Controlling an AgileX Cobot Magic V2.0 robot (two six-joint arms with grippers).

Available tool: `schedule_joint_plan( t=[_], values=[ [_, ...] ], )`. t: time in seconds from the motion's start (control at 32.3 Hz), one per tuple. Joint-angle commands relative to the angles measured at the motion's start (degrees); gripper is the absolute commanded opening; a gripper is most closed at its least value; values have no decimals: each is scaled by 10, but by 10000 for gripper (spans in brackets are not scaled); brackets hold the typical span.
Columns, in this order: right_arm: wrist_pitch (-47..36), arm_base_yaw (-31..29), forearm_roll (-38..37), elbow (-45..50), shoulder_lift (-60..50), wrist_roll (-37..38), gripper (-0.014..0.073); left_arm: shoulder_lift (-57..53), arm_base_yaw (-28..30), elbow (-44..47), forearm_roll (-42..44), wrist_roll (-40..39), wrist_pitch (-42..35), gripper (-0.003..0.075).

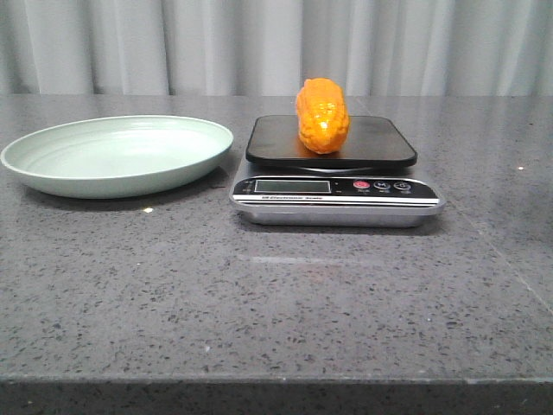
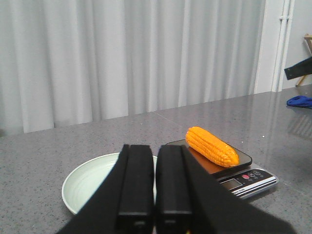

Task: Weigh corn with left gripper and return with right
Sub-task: 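Open the left gripper and withdraw it, leaving corn on scale, then lower the right gripper over the corn and grasp it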

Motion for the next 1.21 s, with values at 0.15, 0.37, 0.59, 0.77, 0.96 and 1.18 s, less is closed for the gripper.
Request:
schedule_joint_plan(
  t=[0.15,0.37,0.59,0.77,0.96,1.18],
  values=[
    [137,67,-2,-231,158,58,603,14,-2,-14,-7,1,-44,134],
    [351,86,-16,-443,329,176,603,14,-2,-14,-7,1,-44,134],
    [515,88,-25,-563,449,241,603,14,-2,-14,-7,1,-44,134],
    [523,88,-49,-567,481,287,602,14,-2,-14,-7,1,-44,134],
    [523,88,-80,-567,500,304,602,14,-2,-14,-7,1,-44,134],
    [523,88,-79,-566,539,305,602,14,-2,-14,-7,1,-44,134]
  ],
)
